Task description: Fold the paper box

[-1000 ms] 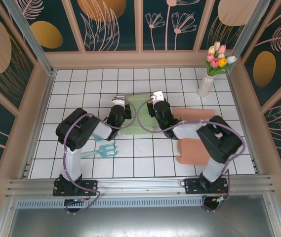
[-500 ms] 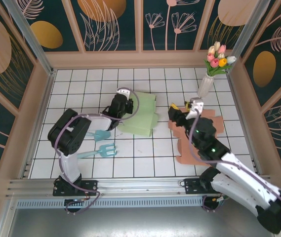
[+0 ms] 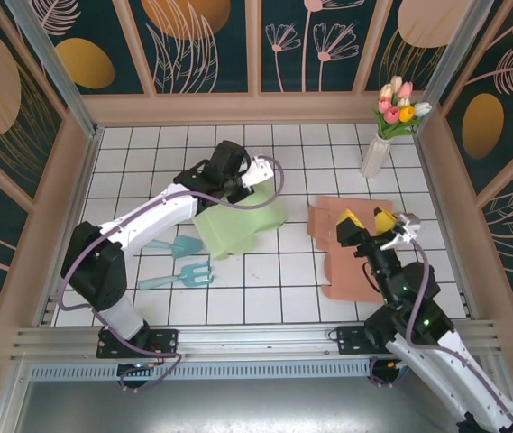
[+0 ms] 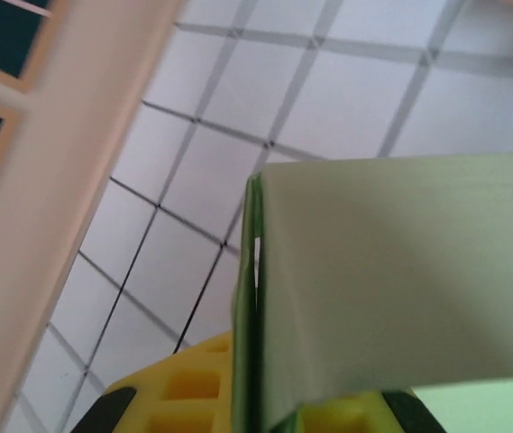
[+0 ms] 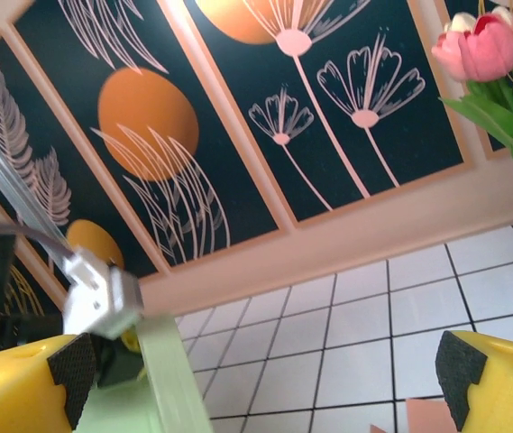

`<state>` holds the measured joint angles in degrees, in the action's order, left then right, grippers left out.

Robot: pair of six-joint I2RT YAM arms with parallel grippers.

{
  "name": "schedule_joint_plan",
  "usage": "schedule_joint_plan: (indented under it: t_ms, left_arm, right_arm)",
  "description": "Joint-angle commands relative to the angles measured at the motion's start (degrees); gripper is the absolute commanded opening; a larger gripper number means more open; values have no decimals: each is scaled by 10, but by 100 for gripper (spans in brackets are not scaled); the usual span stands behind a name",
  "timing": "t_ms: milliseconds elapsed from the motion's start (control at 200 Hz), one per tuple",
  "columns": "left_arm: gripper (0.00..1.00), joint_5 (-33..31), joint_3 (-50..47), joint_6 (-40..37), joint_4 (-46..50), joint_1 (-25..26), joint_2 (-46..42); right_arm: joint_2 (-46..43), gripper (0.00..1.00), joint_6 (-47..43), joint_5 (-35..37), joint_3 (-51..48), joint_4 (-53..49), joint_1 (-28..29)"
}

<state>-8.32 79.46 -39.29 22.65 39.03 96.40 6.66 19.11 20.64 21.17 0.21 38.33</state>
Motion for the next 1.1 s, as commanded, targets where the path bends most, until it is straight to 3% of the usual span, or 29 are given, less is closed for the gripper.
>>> schedule_joint_plan:
  t_ms: [0, 115, 260, 846, 1096]
  left_arm:
    - [0, -86, 101, -157, 198, 20, 22]
    - [0, -157, 172, -191, 297, 65, 101]
    - [0, -206, 107, -277, 222, 99, 128]
    - [0, -155, 64, -400, -20, 110, 246]
    - [19, -152, 111, -401, 6, 110, 257]
  right_arm:
    - [-30, 99, 22, -4, 5, -28, -3]
    - [-45, 99, 30, -19, 4, -28, -3]
    - [-45, 99, 30, -23, 12, -38, -3]
    - [-45, 99, 24, -5, -4, -30, -3]
    - [-42, 98, 20, 4, -8, -28, -3]
